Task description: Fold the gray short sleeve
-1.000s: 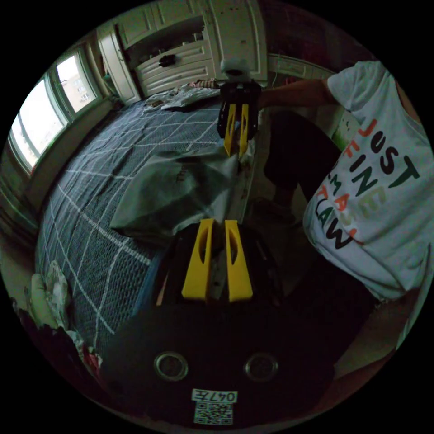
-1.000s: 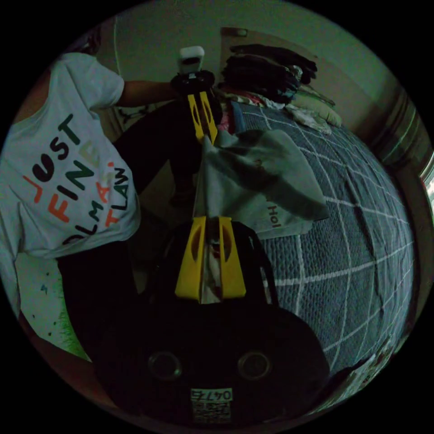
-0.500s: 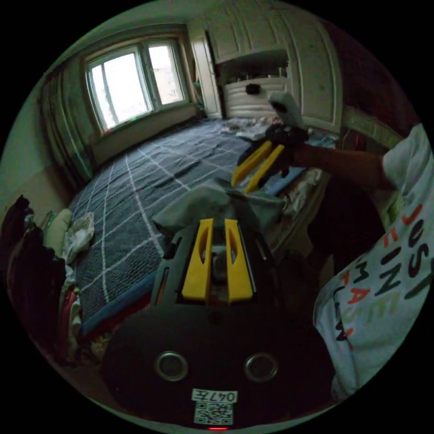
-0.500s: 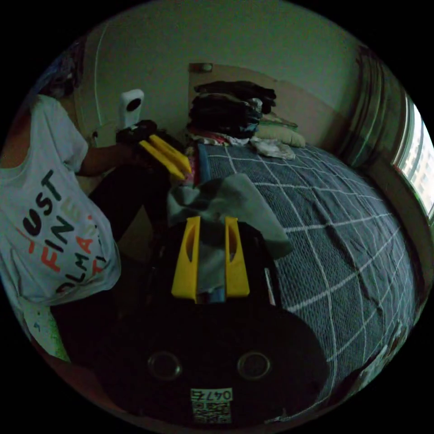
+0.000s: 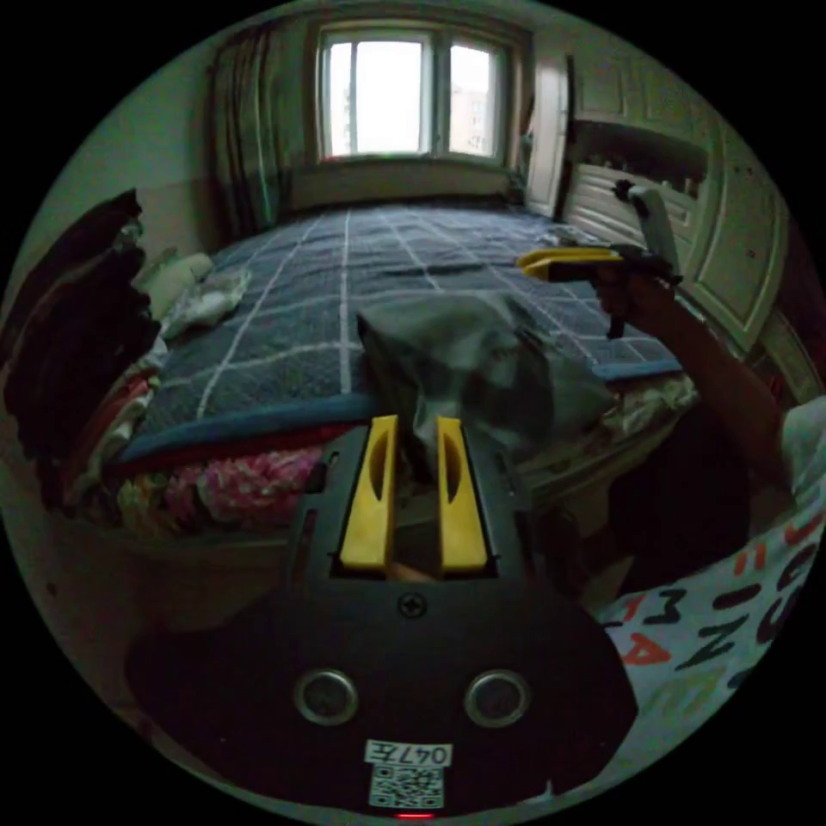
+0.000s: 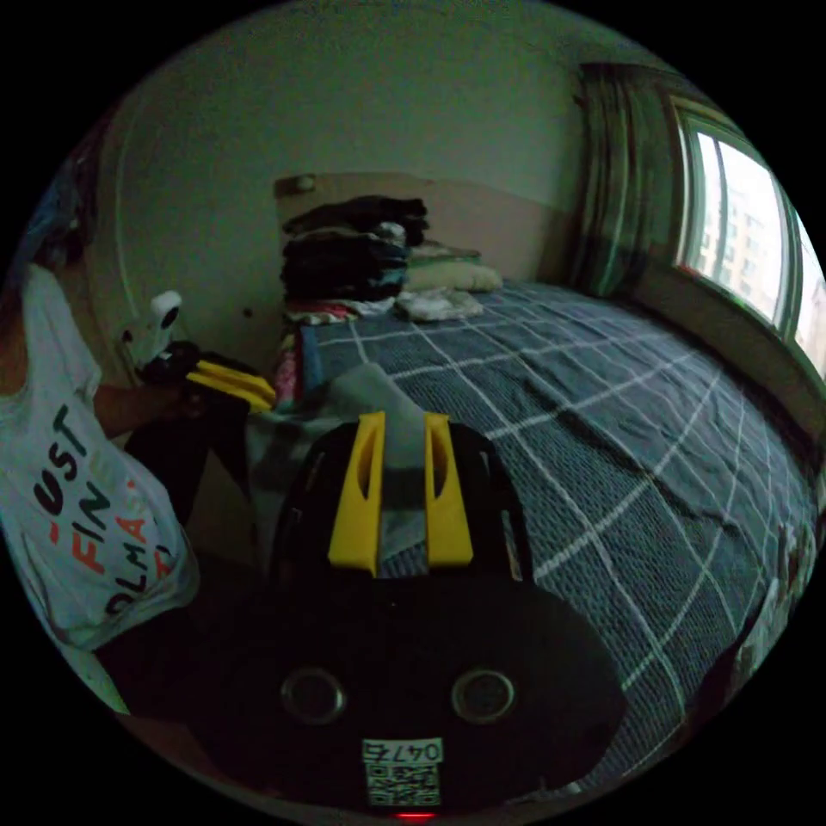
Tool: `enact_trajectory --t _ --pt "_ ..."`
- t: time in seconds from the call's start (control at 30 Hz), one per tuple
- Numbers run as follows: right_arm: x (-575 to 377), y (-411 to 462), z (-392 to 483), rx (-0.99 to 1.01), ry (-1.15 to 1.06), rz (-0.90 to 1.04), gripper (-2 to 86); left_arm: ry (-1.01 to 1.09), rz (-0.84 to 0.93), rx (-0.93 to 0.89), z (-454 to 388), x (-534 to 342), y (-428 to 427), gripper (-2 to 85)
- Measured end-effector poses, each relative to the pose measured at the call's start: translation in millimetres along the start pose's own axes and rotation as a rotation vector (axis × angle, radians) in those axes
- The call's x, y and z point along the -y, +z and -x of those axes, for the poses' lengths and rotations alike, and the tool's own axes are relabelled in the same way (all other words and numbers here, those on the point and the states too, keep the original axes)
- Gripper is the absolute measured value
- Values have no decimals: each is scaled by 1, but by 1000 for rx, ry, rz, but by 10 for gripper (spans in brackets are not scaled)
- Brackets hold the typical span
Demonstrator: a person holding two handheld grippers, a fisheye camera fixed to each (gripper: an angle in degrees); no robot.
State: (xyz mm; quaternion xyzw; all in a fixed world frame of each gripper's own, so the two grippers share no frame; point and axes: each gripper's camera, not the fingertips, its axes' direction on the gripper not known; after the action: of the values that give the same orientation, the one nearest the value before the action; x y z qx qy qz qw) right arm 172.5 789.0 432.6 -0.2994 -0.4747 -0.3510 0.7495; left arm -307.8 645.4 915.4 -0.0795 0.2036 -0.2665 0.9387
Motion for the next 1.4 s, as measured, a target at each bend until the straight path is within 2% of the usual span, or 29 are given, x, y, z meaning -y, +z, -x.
enact_trajectory --t 0.03,0.1,0.2,0.3,0.37,0.47,0.63,0.9,1.17,1.4 --pt "1 12 -11 2 44 40 122 -53 48 20 4 -6 9 100" --pt "2 33 -24 40 111 82 150 -150 24 41 11 -17 8 119" --pt "4 54 -35 30 119 94 166 -213 -33 2 20 -28 -2 132" --pt "11 71 -49 25 148 99 180 -257 38 -33 31 -34 7 149" --pt "17 86 -58 35 163 132 190 -335 45 -112 44 -38 10 142" --pt "27 112 -65 50 183 174 199 -344 45 -158 49 -39 11 125" --pt "47 155 -59 145 164 233 121 -385 49 -162 60 -40 16 115" --pt "81 199 -55 288 184 227 24 -344 7 -147 80 -34 5 38" --pt "160 210 -9 80 18 119 10 -241 -205 -106 84 -11 -46 33" --pt "296 267 17 -115 -104 37 9 -178 -362 -52 134 41 -78 36"
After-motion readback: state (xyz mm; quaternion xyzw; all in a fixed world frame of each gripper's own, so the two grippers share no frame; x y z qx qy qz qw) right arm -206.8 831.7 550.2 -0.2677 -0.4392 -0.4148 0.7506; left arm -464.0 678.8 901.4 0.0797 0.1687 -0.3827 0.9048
